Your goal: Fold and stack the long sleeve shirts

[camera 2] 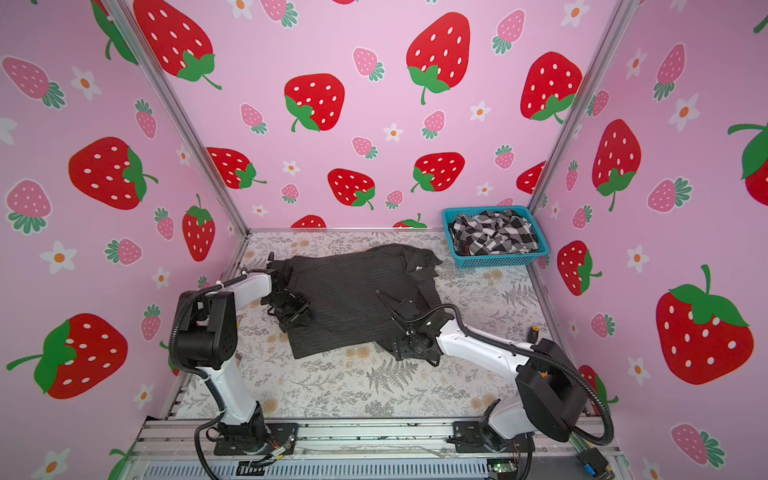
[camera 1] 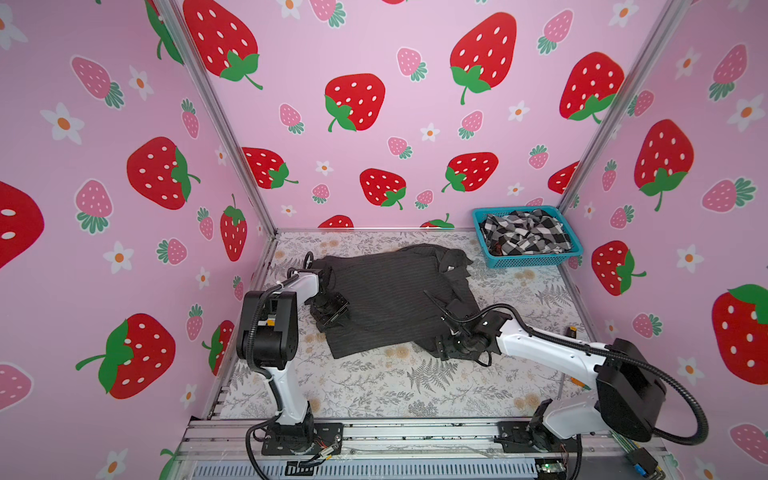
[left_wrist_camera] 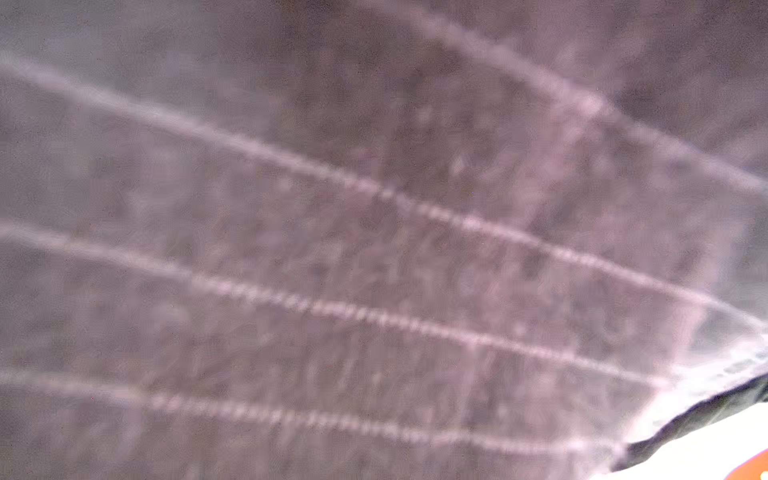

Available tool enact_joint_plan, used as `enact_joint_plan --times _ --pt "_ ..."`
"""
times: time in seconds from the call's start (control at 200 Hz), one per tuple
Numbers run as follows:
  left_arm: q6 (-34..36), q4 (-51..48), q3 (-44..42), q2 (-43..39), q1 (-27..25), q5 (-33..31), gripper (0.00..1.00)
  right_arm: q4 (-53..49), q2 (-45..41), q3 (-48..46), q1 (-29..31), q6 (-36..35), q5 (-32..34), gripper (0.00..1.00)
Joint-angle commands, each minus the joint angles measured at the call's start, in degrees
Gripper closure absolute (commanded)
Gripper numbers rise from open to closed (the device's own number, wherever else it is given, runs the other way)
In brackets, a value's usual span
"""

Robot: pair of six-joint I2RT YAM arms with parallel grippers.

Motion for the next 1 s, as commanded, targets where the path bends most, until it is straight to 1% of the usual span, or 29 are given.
enact_joint_plan --times 0.0,0.07,0.15,0.2,0.295,0.345,0.43,0.51,0.565,0.6,0.605,0.615,0.625,0.63,0.645,0.7,0.72,0.745,0.81,0.885,0.945,0.995 --pt "2.51 -2.04 2.81 2.53 0.90 -5.03 0.73 0.40 4.28 2.48 2.18 -0.82 -1.04 0.15" --pt "2.57 -2.22 3.26 1.89 0.99 -4.43 0.73 -0.84 7.22 6.51 4.40 -1.93 1.56 0.17" --pt "2.69 -2.30 3.46 0.83 0.86 -3.67 0.73 -4.78 11.35 13.45 7.79 -3.63 7.30 0.17" --pt "3.01 -2.58 3.46 0.22 0.86 -3.60 0.73 -6.22 13.93 16.72 9.71 -5.12 9.76 0.17" --pt "3.58 -2.69 3.29 -0.35 0.88 -3.70 0.72 -5.64 18.60 20.22 11.27 -7.22 10.73 0.19" --pt "3.67 -2.74 3.28 -0.18 0.94 -3.83 0.72 -4.20 20.78 20.76 11.29 -8.11 9.77 0.22" --pt "3.59 -2.70 3.28 0.23 1.01 -3.96 0.72 -2.48 23.64 21.16 10.65 -8.80 7.55 0.30" --pt "3.30 -2.70 3.26 0.50 1.12 -4.10 0.72 -1.08 24.65 20.55 9.97 -8.80 4.05 0.34" --pt "3.27 -2.70 3.33 0.67 1.20 -4.18 0.73 -1.51 24.88 19.83 9.85 -8.26 3.96 0.37" --pt "3.25 -2.76 3.44 0.75 1.20 -4.34 0.73 -2.06 24.95 19.31 9.88 -8.12 4.47 0.43" --pt "3.29 -2.75 3.45 0.76 1.16 -4.35 0.73 -2.15 24.92 19.31 9.88 -8.10 4.47 0.46" --pt "3.32 -2.74 3.46 0.76 1.20 -4.36 0.73 -2.24 24.85 19.16 9.90 -8.09 4.51 0.47" --pt "3.37 -2.81 3.52 0.76 1.16 -4.43 0.73 -2.38 24.71 18.90 9.88 -8.09 4.65 0.52" --pt "3.35 -2.82 3.53 0.77 1.19 -4.44 0.73 -2.38 24.71 18.90 9.88 -8.09 4.65 0.52" --pt "3.36 -2.83 3.58 0.77 1.15 -4.66 0.73 -2.61 24.57 18.61 9.88 -8.01 4.81 0.60" --pt "3.50 -3.31 4.01 1.02 1.15 -5.43 0.73 -3.58 22.74 17.56 9.91 -7.93 5.40 0.86" --pt "3.59 -3.43 4.14 1.18 1.21 -5.61 0.73 -3.91 21.67 17.14 9.88 -7.91 5.81 0.94" --pt "3.67 -3.55 4.29 1.29 1.23 -5.84 0.73 -4.23 20.00 16.55 9.88 -7.91 6.40 1.00" --pt "3.84 -3.96 4.75 1.77 1.31 -6.56 0.73 -5.23 14.20 14.94 9.67 -8.13 8.13 1.00" --pt "4.10 -4.40 5.37 2.46 1.31 -7.33 0.73 -6.53 5.34 13.93 8.42 -8.50 10.98 1.00" --pt "4.19 -4.65 5.82 3.02 1.33 -8.04 0.74 -6.94 -2.91 12.58 5.35 -8.88 12.45 1.00" --pt "4.23 -4.75 6.05 3.43 1.34 -8.63 0.75 -6.91 -9.89 11.23 0.69 -8.47 13.68 1.00"
